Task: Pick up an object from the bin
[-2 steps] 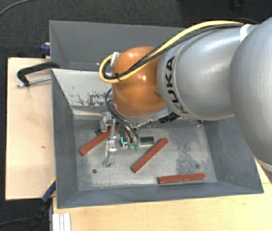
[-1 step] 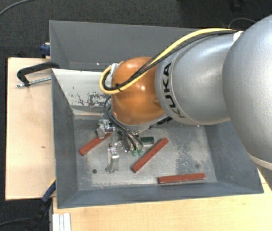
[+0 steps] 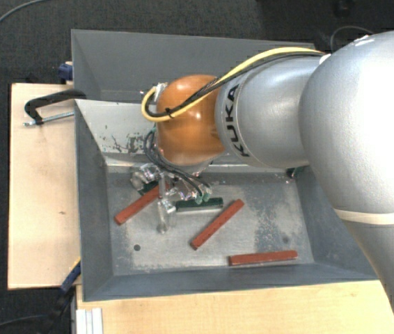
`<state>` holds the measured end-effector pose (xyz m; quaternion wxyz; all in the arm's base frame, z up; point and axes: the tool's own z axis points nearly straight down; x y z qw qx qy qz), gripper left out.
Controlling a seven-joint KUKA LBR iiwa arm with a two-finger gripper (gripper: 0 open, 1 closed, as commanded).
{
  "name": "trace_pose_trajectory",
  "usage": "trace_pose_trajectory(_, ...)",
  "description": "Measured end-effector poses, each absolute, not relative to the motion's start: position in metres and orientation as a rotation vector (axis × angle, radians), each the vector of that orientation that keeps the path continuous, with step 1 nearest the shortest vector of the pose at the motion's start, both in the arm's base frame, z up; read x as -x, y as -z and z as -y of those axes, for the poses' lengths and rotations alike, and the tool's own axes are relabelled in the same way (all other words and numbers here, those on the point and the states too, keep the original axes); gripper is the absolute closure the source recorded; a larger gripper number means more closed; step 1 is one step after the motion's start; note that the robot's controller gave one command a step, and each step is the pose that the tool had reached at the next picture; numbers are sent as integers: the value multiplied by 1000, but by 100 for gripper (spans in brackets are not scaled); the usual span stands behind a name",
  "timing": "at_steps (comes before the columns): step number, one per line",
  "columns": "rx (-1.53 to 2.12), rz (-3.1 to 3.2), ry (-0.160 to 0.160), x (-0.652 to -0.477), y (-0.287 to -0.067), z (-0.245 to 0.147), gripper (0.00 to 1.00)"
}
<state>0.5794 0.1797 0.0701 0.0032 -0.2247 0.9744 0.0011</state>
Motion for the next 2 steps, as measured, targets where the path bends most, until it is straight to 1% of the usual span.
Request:
trace_pose_trajectory(1, 703, -3059, -9, -578, -72, -182, 100)
trace_pose_trajectory(2, 791, -3026, -3, -564, -206, -179, 100)
